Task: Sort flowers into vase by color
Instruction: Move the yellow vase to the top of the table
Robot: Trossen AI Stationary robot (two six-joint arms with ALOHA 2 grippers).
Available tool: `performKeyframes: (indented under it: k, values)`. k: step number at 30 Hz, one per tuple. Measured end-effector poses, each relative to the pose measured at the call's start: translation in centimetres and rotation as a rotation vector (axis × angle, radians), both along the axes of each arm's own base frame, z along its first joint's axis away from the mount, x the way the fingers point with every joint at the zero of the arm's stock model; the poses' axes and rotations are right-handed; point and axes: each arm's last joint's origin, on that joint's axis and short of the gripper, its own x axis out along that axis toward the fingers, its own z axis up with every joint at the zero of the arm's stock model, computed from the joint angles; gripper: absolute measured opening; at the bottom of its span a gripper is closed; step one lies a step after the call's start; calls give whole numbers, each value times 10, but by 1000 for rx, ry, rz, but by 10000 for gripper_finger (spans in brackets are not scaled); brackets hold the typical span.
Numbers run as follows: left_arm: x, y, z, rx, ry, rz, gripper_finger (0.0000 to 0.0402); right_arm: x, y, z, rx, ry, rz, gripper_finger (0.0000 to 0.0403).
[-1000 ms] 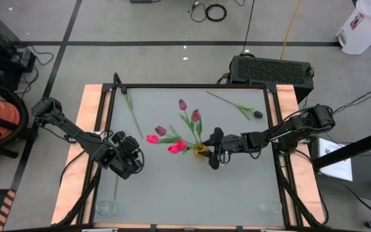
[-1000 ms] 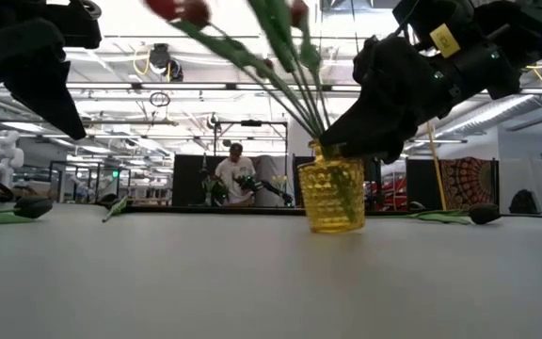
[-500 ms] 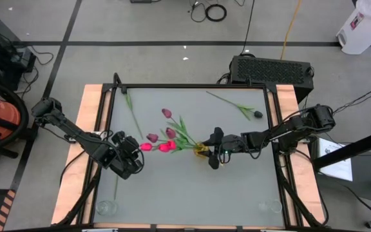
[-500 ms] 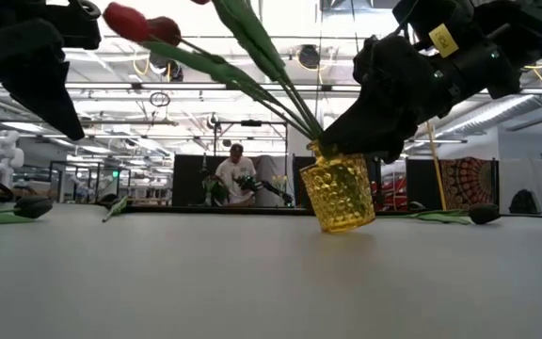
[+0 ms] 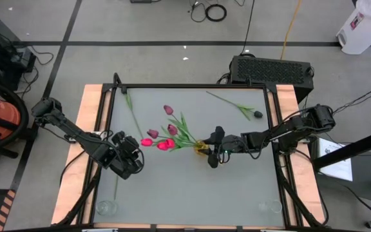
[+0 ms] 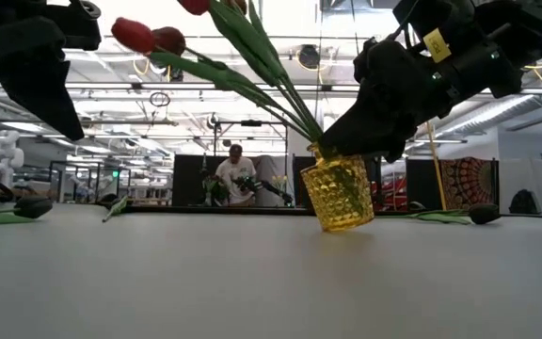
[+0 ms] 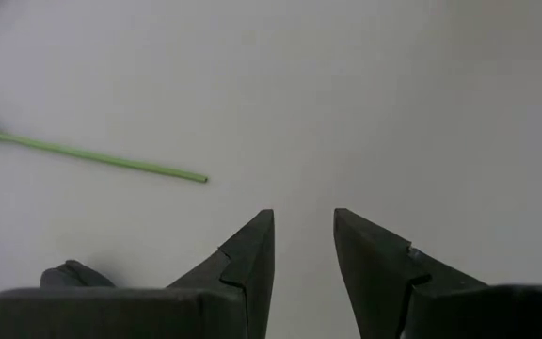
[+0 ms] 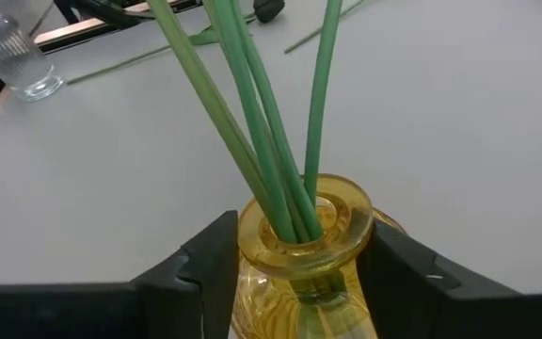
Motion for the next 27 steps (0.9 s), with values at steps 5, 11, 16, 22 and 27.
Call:
performKeyframes:
  k: [5, 11, 16, 22, 27]
  values:
    - [0, 0, 0, -1, 0, 1, 121, 0, -2, 1, -22, -10, -41, 176]
    - [0, 0, 0, -2, -1, 3, 121, 0, -7, 0, -42, -14, -107, 176]
    - [0, 0, 0, -9, -7, 15, 121, 2, -15, 2, -35, -35, -146, 176]
    - [0, 0, 0, -12, -9, 20, 121, 3, -25, 5, -78, -61, -229, 176]
    - [0, 0, 0, -12, -9, 20, 121, 5, -38, 10, -95, -110, -265, 176]
